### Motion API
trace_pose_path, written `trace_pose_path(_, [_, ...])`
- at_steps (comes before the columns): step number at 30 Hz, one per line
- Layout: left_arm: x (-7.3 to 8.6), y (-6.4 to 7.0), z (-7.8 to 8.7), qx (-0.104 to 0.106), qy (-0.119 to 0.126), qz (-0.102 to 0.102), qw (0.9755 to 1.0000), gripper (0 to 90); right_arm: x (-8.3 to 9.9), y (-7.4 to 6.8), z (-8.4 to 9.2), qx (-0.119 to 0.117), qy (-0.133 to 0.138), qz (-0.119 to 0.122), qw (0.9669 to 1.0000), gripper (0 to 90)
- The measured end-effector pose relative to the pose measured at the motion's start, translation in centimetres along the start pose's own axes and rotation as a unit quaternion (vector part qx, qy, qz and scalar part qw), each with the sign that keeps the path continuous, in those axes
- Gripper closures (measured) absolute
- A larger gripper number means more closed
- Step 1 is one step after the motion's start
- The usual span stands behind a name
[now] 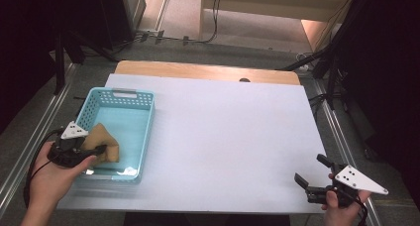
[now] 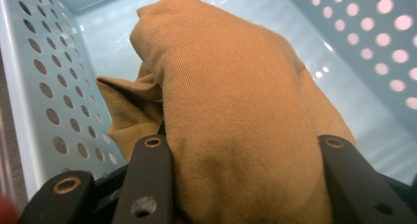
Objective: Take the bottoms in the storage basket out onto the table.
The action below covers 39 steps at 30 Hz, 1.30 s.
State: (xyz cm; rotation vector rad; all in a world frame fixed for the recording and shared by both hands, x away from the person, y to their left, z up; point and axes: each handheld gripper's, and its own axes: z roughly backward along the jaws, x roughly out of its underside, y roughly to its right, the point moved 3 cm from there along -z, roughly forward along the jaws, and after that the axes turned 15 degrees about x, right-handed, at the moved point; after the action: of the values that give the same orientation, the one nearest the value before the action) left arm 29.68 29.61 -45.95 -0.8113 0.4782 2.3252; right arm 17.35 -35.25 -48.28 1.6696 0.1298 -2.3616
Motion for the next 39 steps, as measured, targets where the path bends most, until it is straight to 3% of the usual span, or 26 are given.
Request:
trace_pose_path(8, [0.4, -0.2, 0.8, -0.014, 0.045, 0.010, 0.9988, 59.0, 0.0, 0.0, 0.1, 0.003, -0.001, 0.000, 1.0000, 0.0])
trace_pose_path(15, [1.1, -0.8, 1.7, 0.010, 0.081, 0.033, 0.9961, 58.9, 0.0, 0.1, 0.0, 0.005, -0.001, 0.001, 1.0000, 0.0])
trace_pose_path(24, [1.2, -0.3, 1.7, 0.009, 0.095, 0.019, 0.9953, 58.9, 0.0, 0.1, 0.0, 0.006, -0.002, 0.001, 1.0000, 0.0])
trace_pose_path(26, [1.0, -0.1, 1.7, 0.010, 0.105, 0.018, 0.9943, 58.9, 0.0, 0.1, 0.0, 0.006, -0.002, 0.001, 1.0000, 0.0])
trace_pose_path(31, [0.6, 0.3, 1.9, -0.008, 0.128, 0.010, 0.9917, 58.9, 0.0, 0.1, 0.1, 0.004, -0.002, 0.001, 1.0000, 0.0])
trace_pose_path(39, [-0.2, 1.1, 2.2, -0.006, 0.157, 0.013, 0.9874, 58.8, 0.0, 0.2, 0.1, 0.004, -0.002, 0.000, 1.0000, 0.0])
